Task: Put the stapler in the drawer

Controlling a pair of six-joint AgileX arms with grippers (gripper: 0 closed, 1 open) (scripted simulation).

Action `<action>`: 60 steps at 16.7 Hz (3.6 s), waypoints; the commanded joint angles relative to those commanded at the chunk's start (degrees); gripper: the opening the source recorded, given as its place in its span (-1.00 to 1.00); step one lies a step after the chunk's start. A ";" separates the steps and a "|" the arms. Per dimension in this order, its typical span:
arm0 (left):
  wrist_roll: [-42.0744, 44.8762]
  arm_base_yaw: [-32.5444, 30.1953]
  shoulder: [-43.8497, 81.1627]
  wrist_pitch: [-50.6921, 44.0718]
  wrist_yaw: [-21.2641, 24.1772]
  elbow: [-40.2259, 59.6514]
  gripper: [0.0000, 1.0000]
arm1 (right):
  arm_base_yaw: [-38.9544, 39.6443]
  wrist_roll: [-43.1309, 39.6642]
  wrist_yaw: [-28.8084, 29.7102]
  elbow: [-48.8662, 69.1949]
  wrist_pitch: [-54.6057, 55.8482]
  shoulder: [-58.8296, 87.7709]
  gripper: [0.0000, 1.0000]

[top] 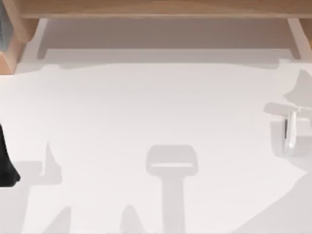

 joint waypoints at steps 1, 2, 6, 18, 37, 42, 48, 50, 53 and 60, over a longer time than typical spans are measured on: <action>0.00 0.00 0.00 0.00 0.00 0.00 1.00 | -0.77 -2.60 -0.72 2.02 2.20 3.45 1.00; 0.00 0.00 0.00 0.00 0.00 0.00 1.00 | -1.45 -4.90 -1.35 3.85 4.19 6.43 1.00; 0.00 0.00 0.00 0.00 0.00 0.00 1.00 | -3.08 -10.43 -2.88 8.48 9.21 13.77 1.00; 0.00 0.00 0.00 0.00 0.00 0.00 1.00 | -1.92 -10.84 -1.68 14.87 6.21 17.00 1.00; 0.00 0.00 0.00 0.00 0.00 0.00 1.00 | -1.83 -10.84 -1.59 15.39 5.94 17.25 -1.00; 0.00 0.00 0.00 0.00 0.00 0.00 1.00 | -1.83 -10.84 -1.59 15.39 5.94 17.25 -1.00; 0.00 0.00 0.00 0.00 0.00 0.00 1.00 | -2.94 -10.77 -2.26 11.95 7.80 15.73 -1.00; 0.00 0.00 0.00 0.00 0.00 0.00 1.00 | -3.76 -10.71 -3.20 8.25 9.78 14.14 -1.00; 0.00 0.00 0.00 0.00 0.00 0.00 1.00 | -5.06 -10.64 -4.65 2.61 12.92 11.67 -1.00; 0.00 0.00 0.00 0.00 0.00 0.00 1.00 | -5.70 -10.59 -5.28 -0.27 14.59 10.55 -1.00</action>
